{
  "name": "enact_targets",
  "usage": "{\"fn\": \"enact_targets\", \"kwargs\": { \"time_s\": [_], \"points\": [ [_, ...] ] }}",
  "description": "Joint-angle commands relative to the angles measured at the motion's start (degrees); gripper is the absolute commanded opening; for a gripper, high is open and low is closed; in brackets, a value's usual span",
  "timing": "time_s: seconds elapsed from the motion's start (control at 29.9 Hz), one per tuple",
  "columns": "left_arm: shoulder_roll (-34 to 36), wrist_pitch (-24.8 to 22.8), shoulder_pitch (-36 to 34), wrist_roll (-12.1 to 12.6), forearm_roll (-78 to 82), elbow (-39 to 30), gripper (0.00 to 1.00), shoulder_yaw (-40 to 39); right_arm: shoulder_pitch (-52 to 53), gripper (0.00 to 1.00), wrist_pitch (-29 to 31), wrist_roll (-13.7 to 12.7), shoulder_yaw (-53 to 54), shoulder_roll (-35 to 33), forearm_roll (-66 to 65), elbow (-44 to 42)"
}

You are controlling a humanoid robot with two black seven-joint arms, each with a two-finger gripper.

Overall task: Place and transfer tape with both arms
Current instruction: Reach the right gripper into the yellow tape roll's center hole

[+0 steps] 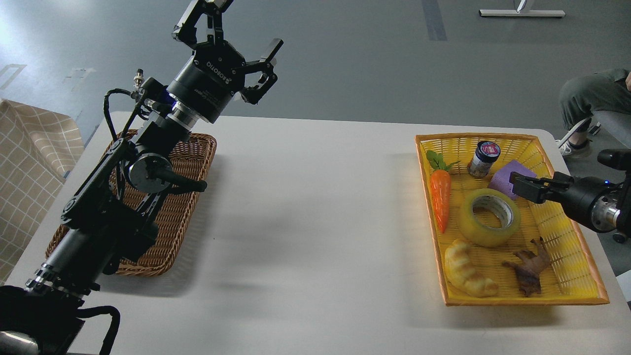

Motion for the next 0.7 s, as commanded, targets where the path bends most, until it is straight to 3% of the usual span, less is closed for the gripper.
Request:
{"fn": "enact_targets", "kwargs": {
  "time_s": [0.0, 0.67],
  "points": [
    [0.00, 0.00, 0.19, -0.01, 0.00, 0.08, 0.98, 0.02, -1.95, 0.99, 0.00, 0.15, -0.02, 1.21, -0.24, 0.15],
    [-0.18, 0.00, 0.63, -0.10, -0.09, 0.08, 0.98, -0.59, -3.01, 0.96, 0.00, 0.24, -0.02, 4.38, -4.28, -2.66]
  ]
}}
